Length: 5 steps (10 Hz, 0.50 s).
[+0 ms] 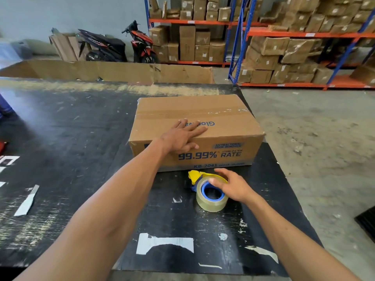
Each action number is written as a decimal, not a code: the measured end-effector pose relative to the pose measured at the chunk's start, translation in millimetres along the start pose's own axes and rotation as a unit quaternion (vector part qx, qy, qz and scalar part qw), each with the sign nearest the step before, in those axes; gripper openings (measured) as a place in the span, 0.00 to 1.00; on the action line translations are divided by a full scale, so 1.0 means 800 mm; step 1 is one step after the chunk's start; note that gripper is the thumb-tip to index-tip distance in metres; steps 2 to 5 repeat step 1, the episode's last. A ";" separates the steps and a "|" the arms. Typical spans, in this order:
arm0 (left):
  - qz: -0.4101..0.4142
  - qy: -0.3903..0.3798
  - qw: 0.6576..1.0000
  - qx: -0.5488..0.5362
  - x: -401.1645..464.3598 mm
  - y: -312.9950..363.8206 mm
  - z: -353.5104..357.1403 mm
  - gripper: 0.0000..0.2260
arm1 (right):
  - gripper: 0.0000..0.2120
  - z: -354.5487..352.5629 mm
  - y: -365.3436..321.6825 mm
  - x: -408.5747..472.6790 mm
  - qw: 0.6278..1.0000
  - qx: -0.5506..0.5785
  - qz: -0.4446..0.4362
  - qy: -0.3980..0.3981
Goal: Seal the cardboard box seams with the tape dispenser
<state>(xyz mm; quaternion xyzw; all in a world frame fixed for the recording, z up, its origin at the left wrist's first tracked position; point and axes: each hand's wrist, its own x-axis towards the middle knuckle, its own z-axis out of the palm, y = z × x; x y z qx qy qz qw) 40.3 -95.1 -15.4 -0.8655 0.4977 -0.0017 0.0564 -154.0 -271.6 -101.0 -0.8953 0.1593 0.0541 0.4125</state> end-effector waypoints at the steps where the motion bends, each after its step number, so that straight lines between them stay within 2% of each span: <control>1: -0.004 0.015 1.000 0.006 -0.003 -0.002 -0.003 0.31 | 0.24 0.010 0.015 -0.059 0.989 0.051 -0.033 0.133; 5: -0.004 0.015 1.000 0.006 -0.003 -0.002 -0.003 0.31 | 0.24 0.010 0.015 -0.059 0.989 0.051 -0.033 0.133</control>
